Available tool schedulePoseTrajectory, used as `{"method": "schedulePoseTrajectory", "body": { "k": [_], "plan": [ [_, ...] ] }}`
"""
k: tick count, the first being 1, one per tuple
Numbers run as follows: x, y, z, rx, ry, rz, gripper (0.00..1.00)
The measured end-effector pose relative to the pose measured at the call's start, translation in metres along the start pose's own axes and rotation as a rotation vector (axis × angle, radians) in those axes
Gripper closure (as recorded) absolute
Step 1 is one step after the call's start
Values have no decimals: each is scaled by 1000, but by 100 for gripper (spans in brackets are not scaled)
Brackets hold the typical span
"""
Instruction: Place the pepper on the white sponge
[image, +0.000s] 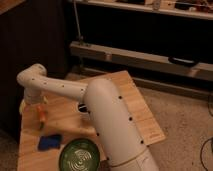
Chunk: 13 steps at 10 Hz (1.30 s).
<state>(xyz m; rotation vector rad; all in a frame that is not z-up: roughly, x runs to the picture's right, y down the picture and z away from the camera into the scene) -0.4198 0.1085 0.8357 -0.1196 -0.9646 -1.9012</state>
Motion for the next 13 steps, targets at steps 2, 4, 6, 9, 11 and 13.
{"method": "schedulePoseTrajectory", "body": {
  "k": [2, 4, 6, 9, 11, 13],
  "plan": [
    [-2, -3, 23, 0, -30, -12, 20],
    [-5, 3, 31, -5, -49, -5, 20],
    [-12, 2, 34, -49, -75, -2, 20],
    [-27, 4, 41, -107, -103, 18, 20],
    [-37, 12, 50, -124, -101, 50, 20],
    [-37, 18, 49, -131, -76, 66, 29]
  ]
}}
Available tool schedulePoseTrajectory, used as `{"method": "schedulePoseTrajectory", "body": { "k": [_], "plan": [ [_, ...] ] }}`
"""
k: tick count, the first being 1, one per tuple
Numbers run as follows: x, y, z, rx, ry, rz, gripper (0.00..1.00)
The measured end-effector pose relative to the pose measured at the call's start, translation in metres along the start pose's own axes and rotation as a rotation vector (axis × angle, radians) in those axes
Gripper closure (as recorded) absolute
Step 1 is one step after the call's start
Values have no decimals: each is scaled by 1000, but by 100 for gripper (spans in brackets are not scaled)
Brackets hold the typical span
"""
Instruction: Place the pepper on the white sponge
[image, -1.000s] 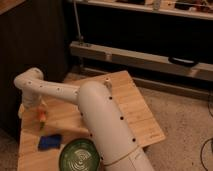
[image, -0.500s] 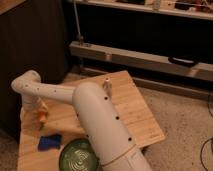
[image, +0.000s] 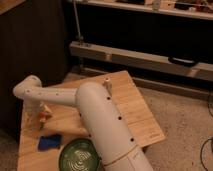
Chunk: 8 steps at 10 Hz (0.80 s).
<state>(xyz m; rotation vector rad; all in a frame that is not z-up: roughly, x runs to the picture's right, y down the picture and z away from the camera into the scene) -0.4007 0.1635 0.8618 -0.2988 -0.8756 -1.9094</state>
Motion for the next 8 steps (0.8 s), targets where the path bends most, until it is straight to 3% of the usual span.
{"method": "schedulePoseTrajectory", "body": {
  "k": [3, 4, 8],
  "plan": [
    [5, -2, -2, -20, 28, -6, 61],
    [7, -1, -2, -24, 31, -6, 67],
    [5, -3, 1, -42, 21, -15, 69]
  ]
}}
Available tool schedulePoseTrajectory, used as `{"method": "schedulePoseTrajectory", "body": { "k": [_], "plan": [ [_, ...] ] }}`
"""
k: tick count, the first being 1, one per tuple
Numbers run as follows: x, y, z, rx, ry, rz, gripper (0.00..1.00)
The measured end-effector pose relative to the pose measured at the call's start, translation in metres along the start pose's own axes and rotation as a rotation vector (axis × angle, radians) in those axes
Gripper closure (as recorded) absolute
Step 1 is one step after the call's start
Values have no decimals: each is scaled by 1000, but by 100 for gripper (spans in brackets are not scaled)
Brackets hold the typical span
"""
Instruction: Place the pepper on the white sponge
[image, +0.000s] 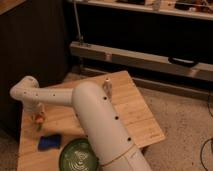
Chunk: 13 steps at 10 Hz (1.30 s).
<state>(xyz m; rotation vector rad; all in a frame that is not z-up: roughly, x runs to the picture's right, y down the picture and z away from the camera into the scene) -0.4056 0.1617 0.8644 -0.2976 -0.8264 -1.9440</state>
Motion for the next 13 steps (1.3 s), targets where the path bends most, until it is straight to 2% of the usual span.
{"method": "schedulePoseTrajectory", "body": {
  "k": [2, 4, 5, 7, 9, 13],
  "plan": [
    [-6, 2, -16, 3, 36, -5, 69],
    [-28, -2, -58, 4, 76, -44, 69],
    [-42, -2, -77, 5, 85, -65, 69],
    [-73, -7, -101, 15, 66, -89, 69],
    [-94, -15, -103, 34, 41, -105, 69],
    [-181, -39, -56, 65, -10, -97, 69]
  ]
}}
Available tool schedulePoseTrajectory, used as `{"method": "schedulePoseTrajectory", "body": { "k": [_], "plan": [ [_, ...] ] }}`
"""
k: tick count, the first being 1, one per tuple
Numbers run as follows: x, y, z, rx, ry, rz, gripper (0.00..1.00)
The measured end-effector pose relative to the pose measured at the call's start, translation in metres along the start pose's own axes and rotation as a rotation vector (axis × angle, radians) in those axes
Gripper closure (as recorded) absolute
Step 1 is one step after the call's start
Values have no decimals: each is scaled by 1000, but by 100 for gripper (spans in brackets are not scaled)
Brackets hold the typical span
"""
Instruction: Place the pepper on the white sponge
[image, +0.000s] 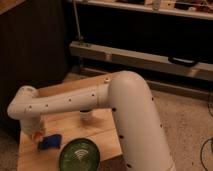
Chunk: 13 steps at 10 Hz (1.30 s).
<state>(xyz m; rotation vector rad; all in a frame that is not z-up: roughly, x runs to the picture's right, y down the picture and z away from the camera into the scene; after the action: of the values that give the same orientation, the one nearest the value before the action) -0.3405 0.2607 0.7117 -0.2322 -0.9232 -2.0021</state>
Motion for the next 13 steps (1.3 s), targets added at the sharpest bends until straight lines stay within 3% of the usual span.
{"method": "schedulePoseTrajectory", "body": {
  "k": [2, 4, 8, 13],
  "plan": [
    [-24, 1, 10, -2, -1, 35, 69],
    [-32, 12, 6, -14, 18, 81, 69],
    [-20, 49, -16, -31, 77, 139, 69],
    [-20, 45, 9, 10, 38, 119, 69]
  ]
}}
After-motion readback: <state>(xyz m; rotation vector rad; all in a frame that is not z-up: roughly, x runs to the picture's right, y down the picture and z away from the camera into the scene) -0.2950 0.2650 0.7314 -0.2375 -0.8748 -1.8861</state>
